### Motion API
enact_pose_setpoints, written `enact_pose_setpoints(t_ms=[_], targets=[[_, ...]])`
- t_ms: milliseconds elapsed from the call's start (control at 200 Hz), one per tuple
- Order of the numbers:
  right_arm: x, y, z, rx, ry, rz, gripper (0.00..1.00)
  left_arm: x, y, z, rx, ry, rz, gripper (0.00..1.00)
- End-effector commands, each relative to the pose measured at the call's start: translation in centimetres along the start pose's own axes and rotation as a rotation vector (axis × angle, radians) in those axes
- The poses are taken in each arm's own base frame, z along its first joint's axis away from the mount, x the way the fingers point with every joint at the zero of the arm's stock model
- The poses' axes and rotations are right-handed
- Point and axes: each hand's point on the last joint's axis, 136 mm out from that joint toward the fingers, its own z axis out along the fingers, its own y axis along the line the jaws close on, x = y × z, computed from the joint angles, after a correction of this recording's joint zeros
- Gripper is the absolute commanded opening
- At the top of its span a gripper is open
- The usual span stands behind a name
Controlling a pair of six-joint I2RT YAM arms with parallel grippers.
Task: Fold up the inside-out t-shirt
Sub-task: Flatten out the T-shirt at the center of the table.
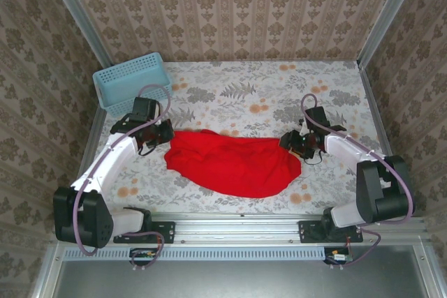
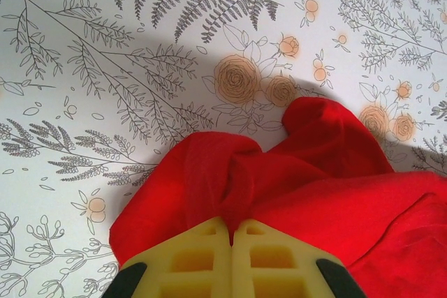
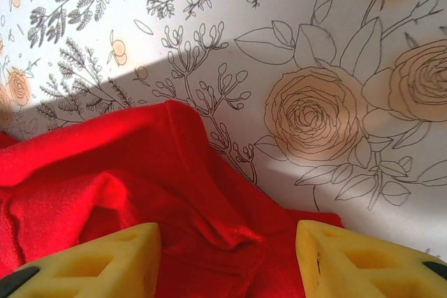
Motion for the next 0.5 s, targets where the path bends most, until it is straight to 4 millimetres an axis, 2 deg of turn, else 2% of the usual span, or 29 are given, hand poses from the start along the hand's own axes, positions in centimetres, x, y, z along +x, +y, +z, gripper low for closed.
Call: enact_pose_setpoints(t_ms=[0,95,275,360,495], targets=[[-0.1,1.1,0.4,-0.066,0.012,0.01,0.55,-0.3,0.2,-0.7,-0.001,-0.026,0.001,0.0],[0.0,1.8,0.5,-0.103,0.022,0.011,0.52,-0.3,0.2,-0.8,-0.002,-0.031,0.0,0.0],[-0.2,2.4,-0.2,-0.112,0.009,-0.002,0.28,-0.3,0.1,-1.2,0.002,-0.037,0.001,0.0],[-0.6,2.0,-1.3,-0.05,-0.025,-0.036,0.17,-0.5,0.0,-1.7,0.005,-0.046,0.001,0.0],[-1.9,3.4,-5.7,-0.024,-0.135,-0.12,0.04,-1.5,-0.8,-3.7,0.023,-0.089,0.011,0.0]])
